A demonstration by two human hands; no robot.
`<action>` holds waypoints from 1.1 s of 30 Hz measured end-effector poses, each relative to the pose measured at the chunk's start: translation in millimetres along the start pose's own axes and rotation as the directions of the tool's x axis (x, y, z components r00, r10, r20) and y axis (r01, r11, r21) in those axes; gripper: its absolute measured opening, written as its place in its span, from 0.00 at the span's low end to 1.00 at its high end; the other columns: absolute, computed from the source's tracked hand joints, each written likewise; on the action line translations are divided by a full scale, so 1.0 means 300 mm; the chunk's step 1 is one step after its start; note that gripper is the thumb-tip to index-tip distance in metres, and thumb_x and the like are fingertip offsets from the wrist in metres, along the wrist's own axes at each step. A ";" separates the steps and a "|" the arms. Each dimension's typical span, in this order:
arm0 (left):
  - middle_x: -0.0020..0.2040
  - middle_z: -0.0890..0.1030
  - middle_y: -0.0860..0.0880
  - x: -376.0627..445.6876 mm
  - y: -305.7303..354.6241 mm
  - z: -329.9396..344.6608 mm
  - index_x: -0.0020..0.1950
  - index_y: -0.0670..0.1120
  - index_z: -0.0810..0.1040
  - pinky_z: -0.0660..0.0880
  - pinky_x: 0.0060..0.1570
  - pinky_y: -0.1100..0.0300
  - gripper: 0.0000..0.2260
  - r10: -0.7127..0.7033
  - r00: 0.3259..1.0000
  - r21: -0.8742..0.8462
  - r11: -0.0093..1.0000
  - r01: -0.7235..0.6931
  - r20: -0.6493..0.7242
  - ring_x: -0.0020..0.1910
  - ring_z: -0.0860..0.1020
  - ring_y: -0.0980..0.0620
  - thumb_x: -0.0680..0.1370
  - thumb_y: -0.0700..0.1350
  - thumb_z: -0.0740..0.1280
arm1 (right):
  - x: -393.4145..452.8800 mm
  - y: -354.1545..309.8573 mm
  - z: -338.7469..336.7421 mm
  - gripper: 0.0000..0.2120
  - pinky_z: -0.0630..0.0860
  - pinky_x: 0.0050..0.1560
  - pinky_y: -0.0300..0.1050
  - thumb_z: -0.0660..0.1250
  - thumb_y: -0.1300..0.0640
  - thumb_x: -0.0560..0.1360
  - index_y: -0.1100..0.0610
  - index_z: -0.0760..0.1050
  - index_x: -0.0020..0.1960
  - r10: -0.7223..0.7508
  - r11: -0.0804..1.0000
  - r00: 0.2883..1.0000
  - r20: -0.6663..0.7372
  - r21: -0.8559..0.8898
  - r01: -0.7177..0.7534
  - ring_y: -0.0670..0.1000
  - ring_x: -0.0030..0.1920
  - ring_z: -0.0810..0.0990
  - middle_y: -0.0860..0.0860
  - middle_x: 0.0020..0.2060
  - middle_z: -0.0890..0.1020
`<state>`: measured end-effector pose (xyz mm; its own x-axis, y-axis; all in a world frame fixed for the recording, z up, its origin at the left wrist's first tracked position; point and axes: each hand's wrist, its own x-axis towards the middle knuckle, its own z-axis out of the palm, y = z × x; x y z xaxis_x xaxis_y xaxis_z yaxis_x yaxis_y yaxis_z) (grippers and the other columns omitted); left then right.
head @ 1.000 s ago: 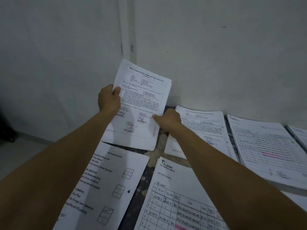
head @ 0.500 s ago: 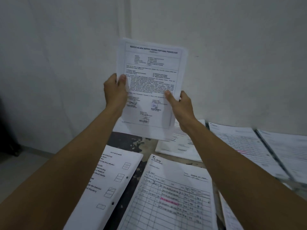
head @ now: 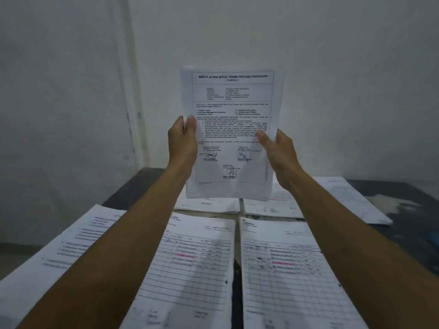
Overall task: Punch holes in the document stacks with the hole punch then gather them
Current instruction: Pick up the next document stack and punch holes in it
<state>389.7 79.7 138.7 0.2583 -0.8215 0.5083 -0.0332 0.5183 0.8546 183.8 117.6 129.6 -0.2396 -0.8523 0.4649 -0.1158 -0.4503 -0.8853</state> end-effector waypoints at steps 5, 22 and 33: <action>0.44 0.82 0.54 -0.187 0.000 0.160 0.46 0.48 0.74 0.76 0.33 0.68 0.13 -0.013 0.998 -0.041 0.999 0.016 0.058 0.37 0.81 0.62 0.84 0.52 0.57 | -0.103 0.009 -0.222 0.09 0.80 0.41 0.35 0.66 0.50 0.80 0.47 0.78 0.59 0.019 1.000 0.996 -0.087 -0.009 -0.020 0.43 0.47 0.84 0.41 0.48 0.85; 0.43 0.81 0.59 -0.464 -0.101 0.298 0.47 0.54 0.72 0.77 0.35 0.67 0.11 0.000 0.985 0.059 0.998 -0.010 0.174 0.40 0.81 0.61 0.83 0.56 0.55 | -0.298 0.132 -0.480 0.09 0.81 0.42 0.36 0.70 0.54 0.77 0.48 0.79 0.57 0.092 0.995 0.982 -0.164 -0.023 -0.097 0.43 0.47 0.85 0.43 0.48 0.86; 0.47 0.82 0.59 -0.543 -0.134 0.304 0.50 0.57 0.71 0.80 0.36 0.64 0.08 -0.003 0.988 -0.005 1.000 0.004 0.157 0.44 0.82 0.60 0.83 0.56 0.56 | -0.385 0.193 -0.465 0.09 0.79 0.36 0.35 0.64 0.59 0.78 0.46 0.79 0.51 0.136 0.991 0.955 -0.265 0.017 -0.136 0.43 0.43 0.84 0.41 0.45 0.85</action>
<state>260.9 171.1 31.3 0.1037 -0.8500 0.5165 -0.0272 0.5166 0.8558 70.3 226.9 23.4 -0.5001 -0.8042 0.3213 -0.0660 -0.3345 -0.9401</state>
